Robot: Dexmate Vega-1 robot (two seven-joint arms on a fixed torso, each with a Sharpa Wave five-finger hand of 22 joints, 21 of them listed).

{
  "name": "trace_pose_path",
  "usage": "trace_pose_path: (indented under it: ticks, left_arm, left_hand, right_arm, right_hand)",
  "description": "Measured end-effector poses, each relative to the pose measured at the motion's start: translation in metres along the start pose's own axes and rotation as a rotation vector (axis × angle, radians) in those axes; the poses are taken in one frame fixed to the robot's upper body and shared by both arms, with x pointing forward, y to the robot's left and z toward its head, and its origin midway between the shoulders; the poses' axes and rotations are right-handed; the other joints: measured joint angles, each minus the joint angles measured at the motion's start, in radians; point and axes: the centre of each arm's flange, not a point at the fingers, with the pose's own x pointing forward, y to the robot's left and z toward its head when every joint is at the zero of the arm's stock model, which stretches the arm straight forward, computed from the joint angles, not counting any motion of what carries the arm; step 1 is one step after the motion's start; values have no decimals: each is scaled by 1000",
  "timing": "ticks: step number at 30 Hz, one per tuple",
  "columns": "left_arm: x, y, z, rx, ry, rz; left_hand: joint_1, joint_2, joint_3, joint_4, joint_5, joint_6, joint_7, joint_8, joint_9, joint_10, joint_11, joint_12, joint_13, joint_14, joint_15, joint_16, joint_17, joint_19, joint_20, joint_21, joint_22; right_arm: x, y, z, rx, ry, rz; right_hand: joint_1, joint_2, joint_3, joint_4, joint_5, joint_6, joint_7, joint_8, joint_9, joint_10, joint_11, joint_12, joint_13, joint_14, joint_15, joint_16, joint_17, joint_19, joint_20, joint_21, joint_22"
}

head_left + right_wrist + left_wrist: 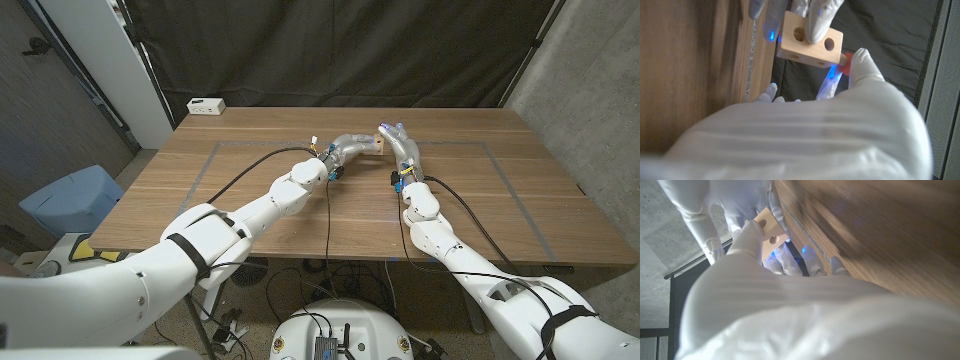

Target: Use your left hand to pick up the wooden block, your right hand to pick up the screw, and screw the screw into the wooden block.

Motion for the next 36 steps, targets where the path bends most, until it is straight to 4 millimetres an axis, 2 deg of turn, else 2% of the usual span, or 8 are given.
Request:
trace_pose_path:
  ticks: [36]
  left_arm:
    - [-2, 1, -4, -8, 6, 2]
  left_hand:
    - [-1, 5, -1, -1, -2, 0, 0, 0, 0, -2, 2, -4, 5, 0, 0, 0, 0, 0, 0, 0, 0]
  right_arm:
    - [-3, 0, -3, -6, 5, 7]
  right_hand:
    - [4, 4, -1, -1, 0, 0, 0, 3, 6, -6, -6, 0, 0, 0, 0, 0, 0, -2, -2, 0, 0]
